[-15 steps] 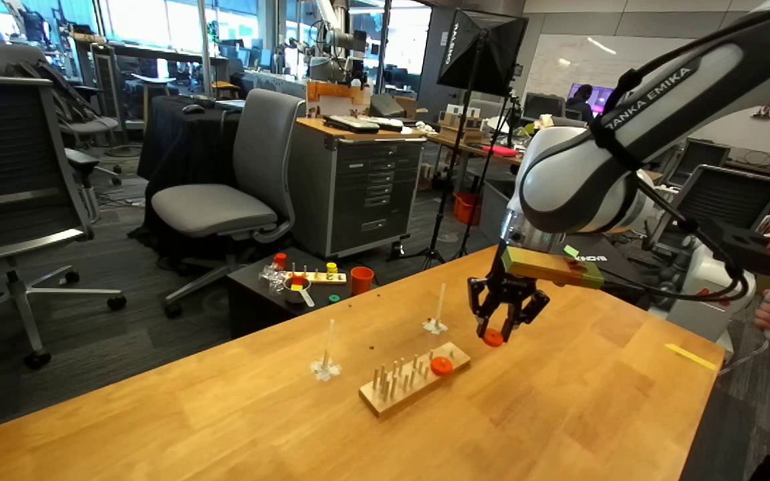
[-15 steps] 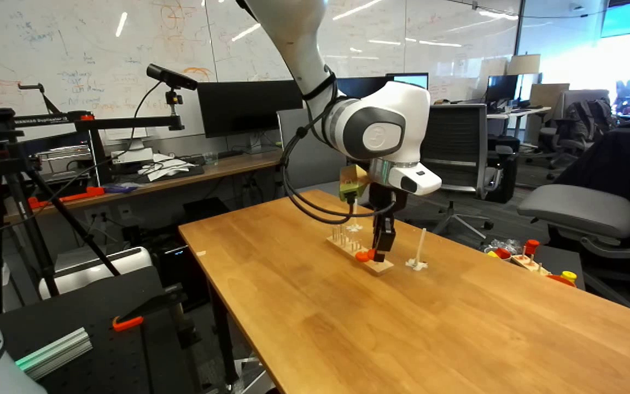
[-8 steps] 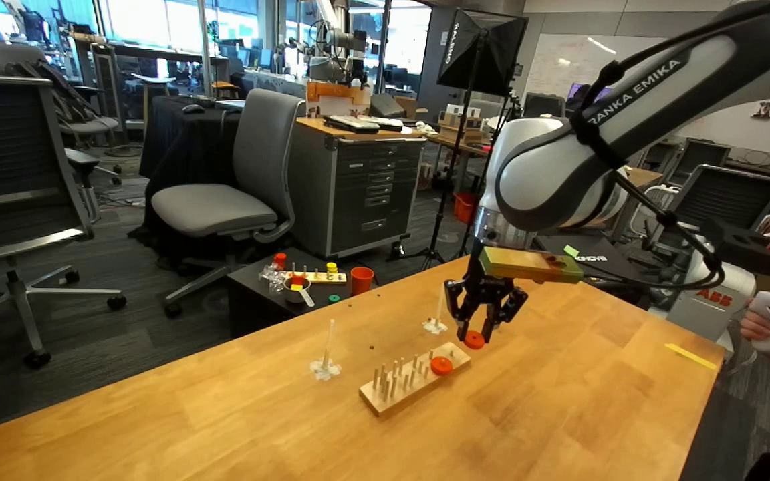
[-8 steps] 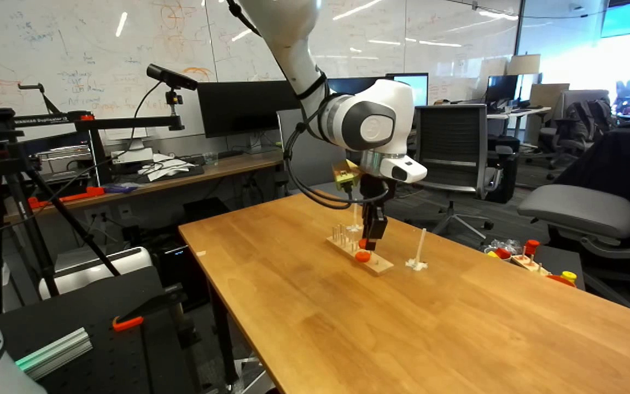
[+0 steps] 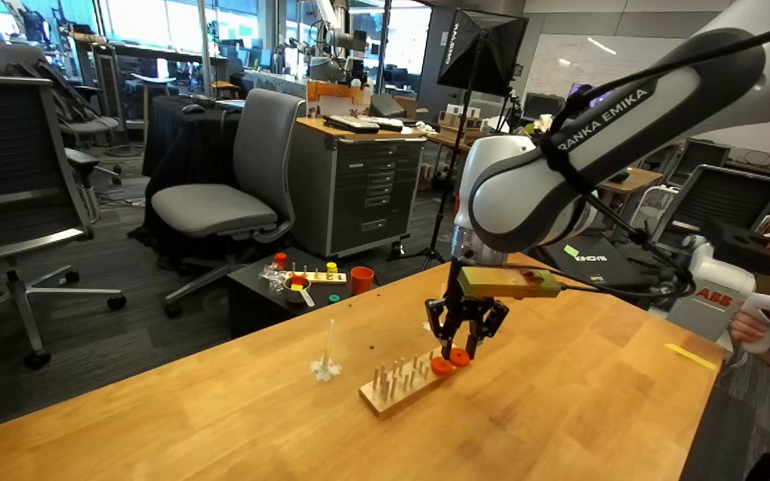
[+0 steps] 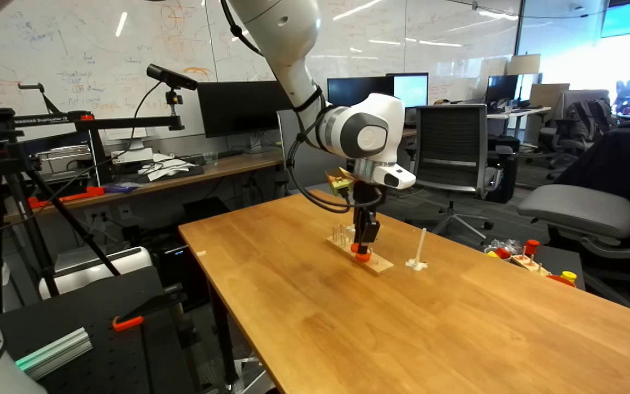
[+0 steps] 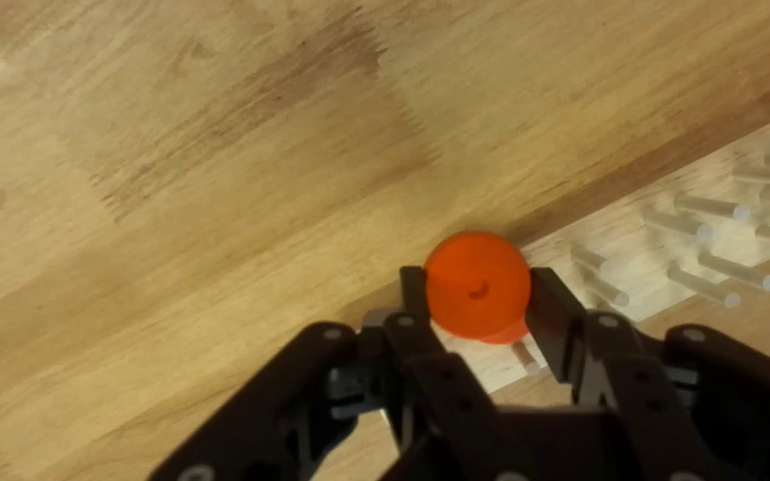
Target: Put the yellow rings on the wooden rack- on top of each other
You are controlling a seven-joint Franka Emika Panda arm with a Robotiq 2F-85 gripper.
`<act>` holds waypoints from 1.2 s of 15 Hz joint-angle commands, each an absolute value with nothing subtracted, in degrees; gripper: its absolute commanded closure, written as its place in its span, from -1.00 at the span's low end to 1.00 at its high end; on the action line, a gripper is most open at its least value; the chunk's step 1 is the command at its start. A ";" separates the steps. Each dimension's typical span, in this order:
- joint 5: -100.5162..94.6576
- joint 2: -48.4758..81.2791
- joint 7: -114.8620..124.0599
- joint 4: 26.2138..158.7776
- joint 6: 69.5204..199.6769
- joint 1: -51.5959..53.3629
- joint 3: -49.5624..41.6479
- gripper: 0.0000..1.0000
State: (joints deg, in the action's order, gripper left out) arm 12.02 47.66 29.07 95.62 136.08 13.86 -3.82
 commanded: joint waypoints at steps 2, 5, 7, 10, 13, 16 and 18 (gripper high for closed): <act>10.30 50.70 30.29 90.00 133.19 13.91 -3.12 0.65; 10.12 51.88 30.23 88.19 132.69 13.90 -3.21 0.65; 10.25 52.49 30.16 87.19 132.30 13.74 -3.14 0.65; 10.35 53.12 30.03 86.20 131.80 13.58 -3.09 0.65; 10.43 53.71 29.94 85.44 131.60 13.42 -3.05 0.65; 10.47 53.96 29.94 85.11 131.37 13.28 -3.07 0.65; 10.60 54.19 30.01 84.88 131.02 13.05 -3.09 0.65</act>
State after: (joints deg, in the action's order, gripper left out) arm 11.61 53.06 29.07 87.64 133.36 14.01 -3.81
